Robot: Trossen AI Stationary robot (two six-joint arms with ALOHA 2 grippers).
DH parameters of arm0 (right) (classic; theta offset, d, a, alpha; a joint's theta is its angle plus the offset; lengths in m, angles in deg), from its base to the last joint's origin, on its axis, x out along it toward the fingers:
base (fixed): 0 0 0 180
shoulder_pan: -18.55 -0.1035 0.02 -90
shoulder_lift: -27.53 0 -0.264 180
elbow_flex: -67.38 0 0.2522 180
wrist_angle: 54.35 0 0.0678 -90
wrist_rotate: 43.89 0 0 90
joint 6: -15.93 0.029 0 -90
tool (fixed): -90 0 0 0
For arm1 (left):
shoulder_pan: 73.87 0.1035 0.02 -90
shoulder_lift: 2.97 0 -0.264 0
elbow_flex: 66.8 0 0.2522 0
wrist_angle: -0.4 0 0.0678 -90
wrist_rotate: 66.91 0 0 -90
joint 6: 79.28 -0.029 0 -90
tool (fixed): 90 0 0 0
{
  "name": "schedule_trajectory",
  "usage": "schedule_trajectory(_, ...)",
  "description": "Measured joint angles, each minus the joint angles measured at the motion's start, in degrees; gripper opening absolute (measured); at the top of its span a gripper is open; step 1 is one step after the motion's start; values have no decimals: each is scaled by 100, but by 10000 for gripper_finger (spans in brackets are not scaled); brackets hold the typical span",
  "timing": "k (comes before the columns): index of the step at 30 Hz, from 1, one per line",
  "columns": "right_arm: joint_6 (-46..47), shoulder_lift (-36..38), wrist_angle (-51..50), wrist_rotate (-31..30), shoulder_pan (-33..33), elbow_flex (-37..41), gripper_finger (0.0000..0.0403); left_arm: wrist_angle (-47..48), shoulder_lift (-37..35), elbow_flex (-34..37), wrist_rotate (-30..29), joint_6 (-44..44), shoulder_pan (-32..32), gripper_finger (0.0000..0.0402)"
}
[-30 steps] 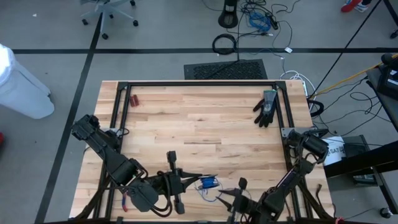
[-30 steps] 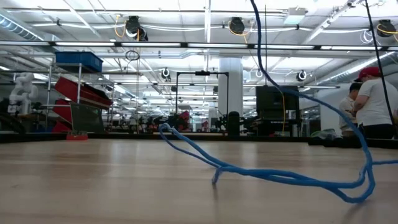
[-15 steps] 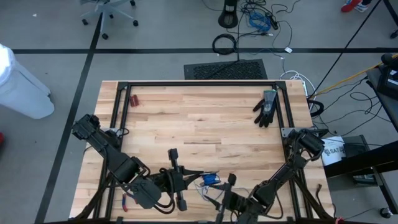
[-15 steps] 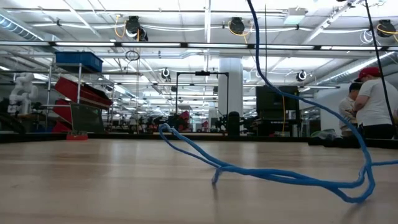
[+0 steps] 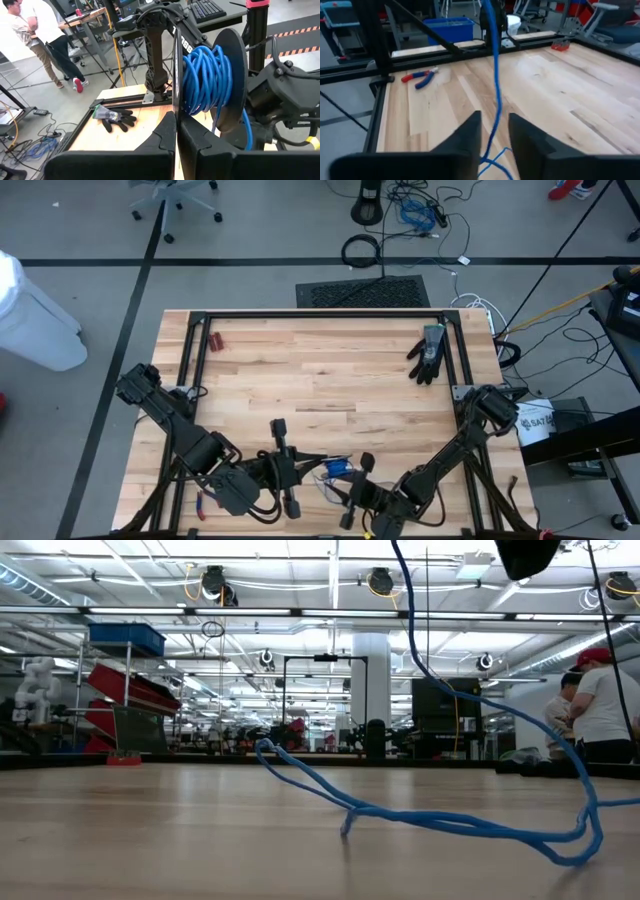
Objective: Coil cords
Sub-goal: Coil the blue wire onto a spool
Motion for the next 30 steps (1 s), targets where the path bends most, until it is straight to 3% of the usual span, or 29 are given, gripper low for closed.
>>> schedule_trajectory(4,19,0,-23,42,23,0,19,-9,1,0,0,-2,0,6)
schedule_trajectory(6,27,0,-54,28,23,0,6,-9,1,0,0,-2,0,6)
schedule_trajectory(16,496,0,-220,-585,-391,0,1,343,4,0,0,45,0,6)
schedule_trajectory(26,2970,236,-2301,-761,-663,0,1,397,4,0,95,182,-160,6)
schedule_trajectory(30,3244,447,-2641,-996,-829,1,0,440,4,0,205,183,-175,6)
